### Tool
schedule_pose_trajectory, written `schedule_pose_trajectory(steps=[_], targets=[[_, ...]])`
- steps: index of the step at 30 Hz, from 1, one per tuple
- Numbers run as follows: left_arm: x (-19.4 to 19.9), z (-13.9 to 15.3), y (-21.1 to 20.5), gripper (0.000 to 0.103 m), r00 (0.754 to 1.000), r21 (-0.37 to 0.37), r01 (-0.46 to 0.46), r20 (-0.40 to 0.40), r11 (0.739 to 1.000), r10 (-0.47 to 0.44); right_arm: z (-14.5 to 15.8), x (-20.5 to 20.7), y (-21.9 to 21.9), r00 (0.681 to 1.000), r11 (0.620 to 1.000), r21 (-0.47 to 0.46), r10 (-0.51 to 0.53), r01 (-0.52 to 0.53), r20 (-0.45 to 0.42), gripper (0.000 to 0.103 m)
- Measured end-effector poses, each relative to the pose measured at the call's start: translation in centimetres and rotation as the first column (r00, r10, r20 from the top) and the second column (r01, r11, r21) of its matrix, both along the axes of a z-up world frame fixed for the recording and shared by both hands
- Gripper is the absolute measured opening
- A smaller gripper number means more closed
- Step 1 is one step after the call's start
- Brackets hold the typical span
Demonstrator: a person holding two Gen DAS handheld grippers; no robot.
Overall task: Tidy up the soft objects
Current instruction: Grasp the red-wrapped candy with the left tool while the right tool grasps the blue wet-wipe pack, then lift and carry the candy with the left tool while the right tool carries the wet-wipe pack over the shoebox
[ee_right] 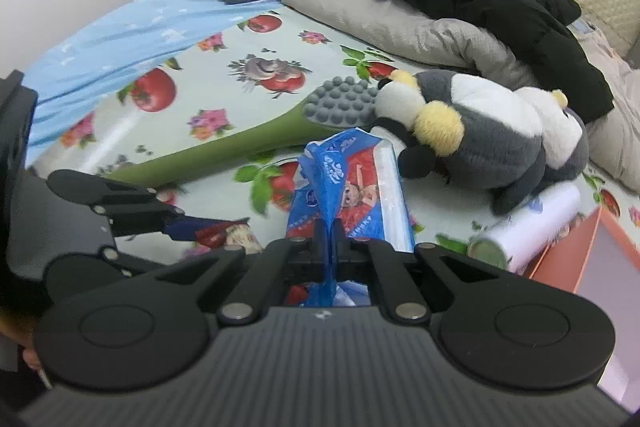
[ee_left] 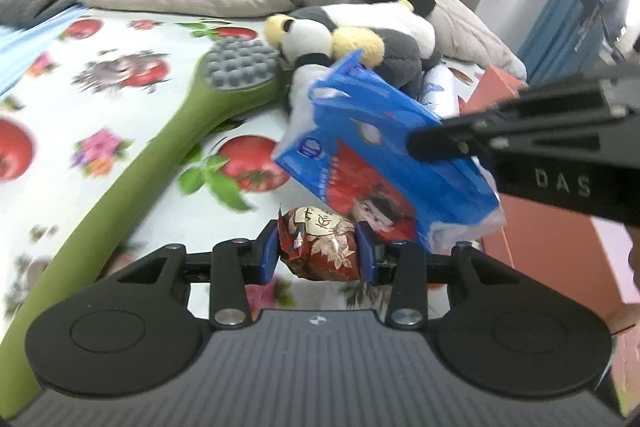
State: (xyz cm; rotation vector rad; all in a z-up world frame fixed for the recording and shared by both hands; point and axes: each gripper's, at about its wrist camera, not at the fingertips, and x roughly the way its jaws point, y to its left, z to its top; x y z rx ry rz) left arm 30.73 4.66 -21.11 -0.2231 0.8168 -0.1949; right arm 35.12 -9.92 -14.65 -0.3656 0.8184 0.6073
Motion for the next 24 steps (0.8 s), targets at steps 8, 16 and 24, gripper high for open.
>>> schedule_pose_trajectory(steps=[8, 16, 24], targets=[[-6.1, 1.7, 2.4, 0.046, 0.995, -0.012, -0.095, -0.005, 0.995, 0.095, 0.4, -5.7, -0.5, 0.996, 0.994, 0.062, -0.088, 0.090, -0.028, 0.005], [-11.0, 1.6, 3.3, 0.046, 0.986, -0.030, -0.165, -0.039, 0.986, 0.164, -2.0, -11.0, -1.7, 0.968, 0.963, 0.114, -0.235, 0.244, -0.093, 0.005], [-12.1, 1.2, 2.2, 0.046, 0.982, 0.012, -0.173, -0.081, 0.985, 0.173, -4.5, -12.9, -2.9, 0.942, 0.937, 0.144, -0.294, 0.318, -0.164, 0.013]])
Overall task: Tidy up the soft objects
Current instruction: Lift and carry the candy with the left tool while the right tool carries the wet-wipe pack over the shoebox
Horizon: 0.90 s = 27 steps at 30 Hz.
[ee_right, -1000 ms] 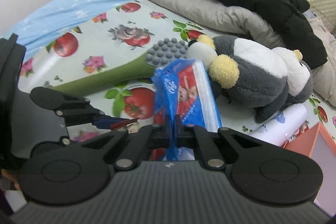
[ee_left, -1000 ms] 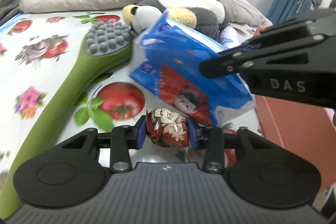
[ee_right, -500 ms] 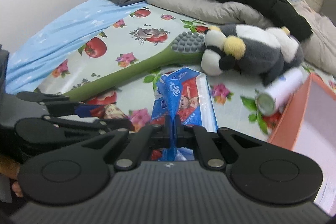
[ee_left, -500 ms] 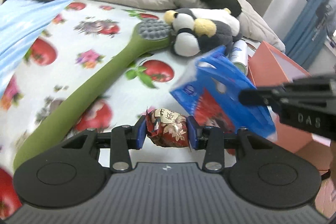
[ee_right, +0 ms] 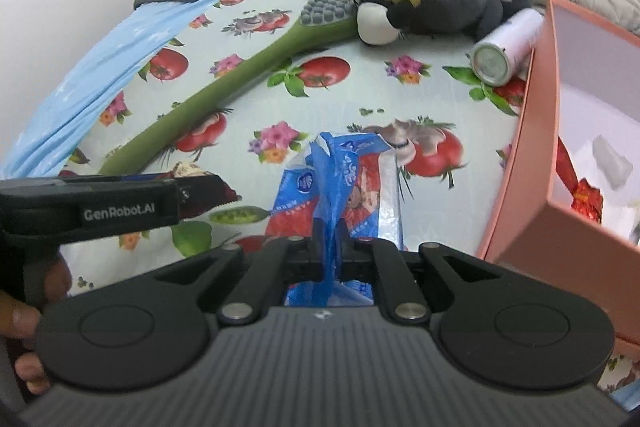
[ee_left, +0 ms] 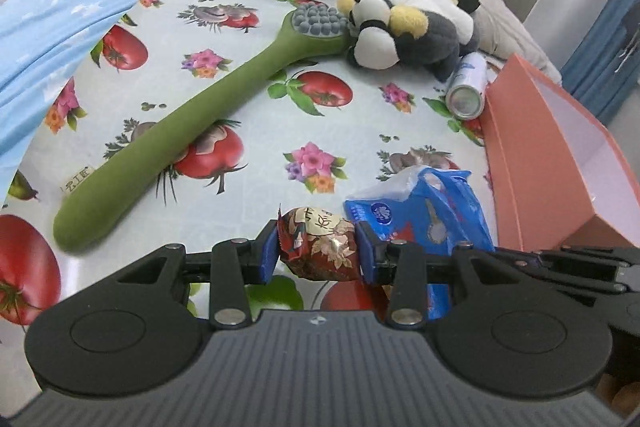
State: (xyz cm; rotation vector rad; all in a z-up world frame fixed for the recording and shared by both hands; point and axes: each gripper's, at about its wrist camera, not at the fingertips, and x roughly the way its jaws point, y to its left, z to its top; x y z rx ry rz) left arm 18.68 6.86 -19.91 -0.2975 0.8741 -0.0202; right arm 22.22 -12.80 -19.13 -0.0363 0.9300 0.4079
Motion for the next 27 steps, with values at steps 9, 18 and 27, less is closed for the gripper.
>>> schedule_pose_trajectory(steps=[9, 18, 27], targets=[[0.8, -0.4, -1.0, 0.046, 0.998, 0.019, -0.035, -0.047, 0.999, 0.035, -1.7, -0.2, -0.5, 0.999, 0.999, 0.004, 0.040, -0.040, 0.035, 0.041], [2.0, -0.4, -1.4, 0.046, 0.994, 0.037, -0.066, -0.084, 0.997, 0.069, -3.3, 0.6, -0.7, 0.999, 0.999, 0.031, 0.028, -0.029, 0.031, 0.016], [2.9, -1.0, -2.3, 0.046, 0.987, 0.067, -0.082, -0.136, 0.994, 0.091, -3.0, 0.4, -1.9, 0.997, 0.999, 0.047, 0.020, -0.024, 0.081, 0.011]])
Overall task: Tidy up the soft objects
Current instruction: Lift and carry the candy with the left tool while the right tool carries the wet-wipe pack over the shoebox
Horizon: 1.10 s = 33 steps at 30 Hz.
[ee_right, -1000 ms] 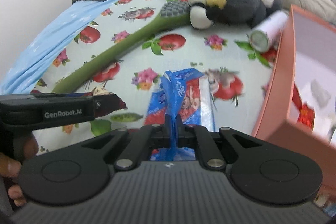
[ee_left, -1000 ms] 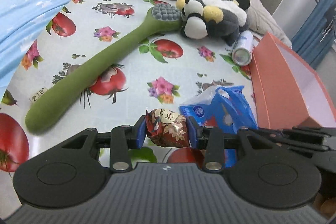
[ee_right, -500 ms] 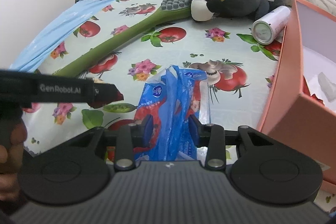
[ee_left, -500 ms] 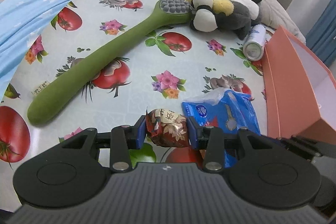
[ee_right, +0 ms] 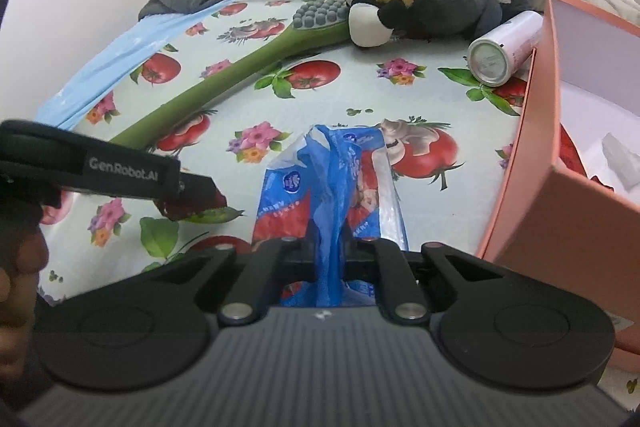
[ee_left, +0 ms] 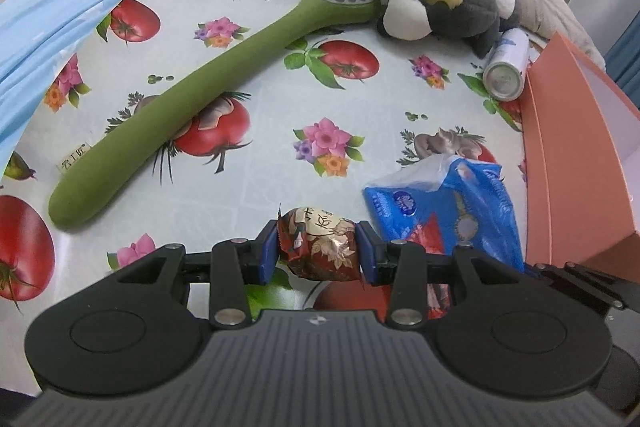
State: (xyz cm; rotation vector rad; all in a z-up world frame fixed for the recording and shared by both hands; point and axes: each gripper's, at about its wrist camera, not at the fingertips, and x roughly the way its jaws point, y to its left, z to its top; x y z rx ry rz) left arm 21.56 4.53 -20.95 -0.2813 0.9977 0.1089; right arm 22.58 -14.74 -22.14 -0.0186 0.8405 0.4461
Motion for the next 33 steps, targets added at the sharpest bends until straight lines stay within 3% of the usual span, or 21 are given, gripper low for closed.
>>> schedule_pose_trajectory(steps=[15, 28, 33], targets=[[-0.4, 0.0, -0.5, 0.046, 1.000, 0.011, 0.004, 0.016, 1.000, -0.004, 1.2, -0.8, -0.8, 1.000, 1.000, 0.016, -0.007, 0.007, 0.029, 0.011], [-3.1, 6.0, 0.7, 0.046, 0.994, -0.073, 0.029, 0.108, 0.997, -0.021, 7.1, -3.0, -0.7, 0.993, 0.999, -0.006, -0.040, 0.041, 0.111, 0.007], [-4.3, 8.8, -0.2, 0.046, 0.984, -0.047, 0.074, 0.165, 0.996, -0.065, 9.0, -4.1, -0.9, 0.988, 0.997, -0.017, -0.075, 0.078, 0.136, 0.007]])
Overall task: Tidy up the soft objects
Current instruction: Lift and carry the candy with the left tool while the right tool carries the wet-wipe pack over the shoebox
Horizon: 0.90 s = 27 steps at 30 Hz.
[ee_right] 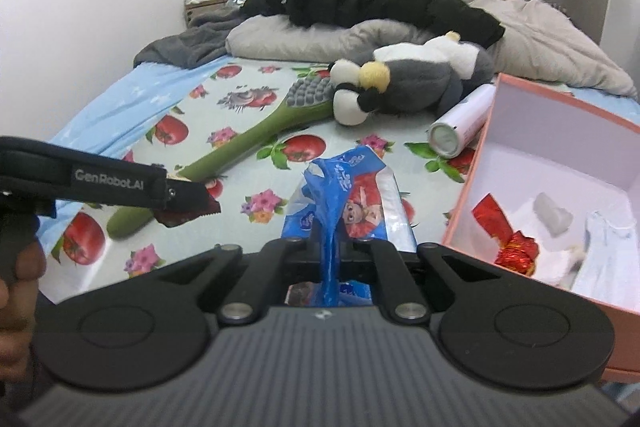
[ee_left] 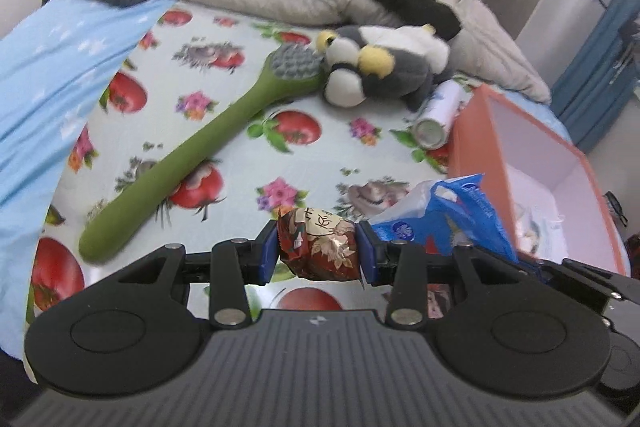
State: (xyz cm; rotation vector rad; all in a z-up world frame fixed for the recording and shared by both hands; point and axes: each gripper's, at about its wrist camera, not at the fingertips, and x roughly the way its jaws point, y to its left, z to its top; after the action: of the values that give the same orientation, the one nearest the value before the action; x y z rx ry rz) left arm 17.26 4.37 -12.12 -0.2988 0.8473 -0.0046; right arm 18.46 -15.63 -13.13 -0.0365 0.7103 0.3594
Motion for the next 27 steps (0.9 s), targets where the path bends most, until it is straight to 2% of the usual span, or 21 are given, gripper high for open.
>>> schedule_pose_trajectory(steps=[7, 15, 27], targets=[[-1.6, 3.4, -1.2, 0.046, 0.997, -0.027, 0.039, 0.067, 0.999, -0.037, 3.0, -1.7, -0.9, 0.998, 0.999, -0.006, -0.033, 0.034, 0.057, 0.007], [-3.4, 6.8, -3.1, 0.046, 0.987, -0.020, 0.094, 0.134, 0.995, -0.091, 6.1, -3.5, -2.8, 0.987, 0.995, 0.004, -0.103, 0.104, 0.125, 0.007], [-4.1, 9.6, -8.3, 0.046, 0.958, -0.022, 0.220, 0.191, 0.975, -0.212, 8.5, -5.2, -7.1, 0.962, 0.977, -0.007, -0.208, 0.213, 0.175, 0.007]])
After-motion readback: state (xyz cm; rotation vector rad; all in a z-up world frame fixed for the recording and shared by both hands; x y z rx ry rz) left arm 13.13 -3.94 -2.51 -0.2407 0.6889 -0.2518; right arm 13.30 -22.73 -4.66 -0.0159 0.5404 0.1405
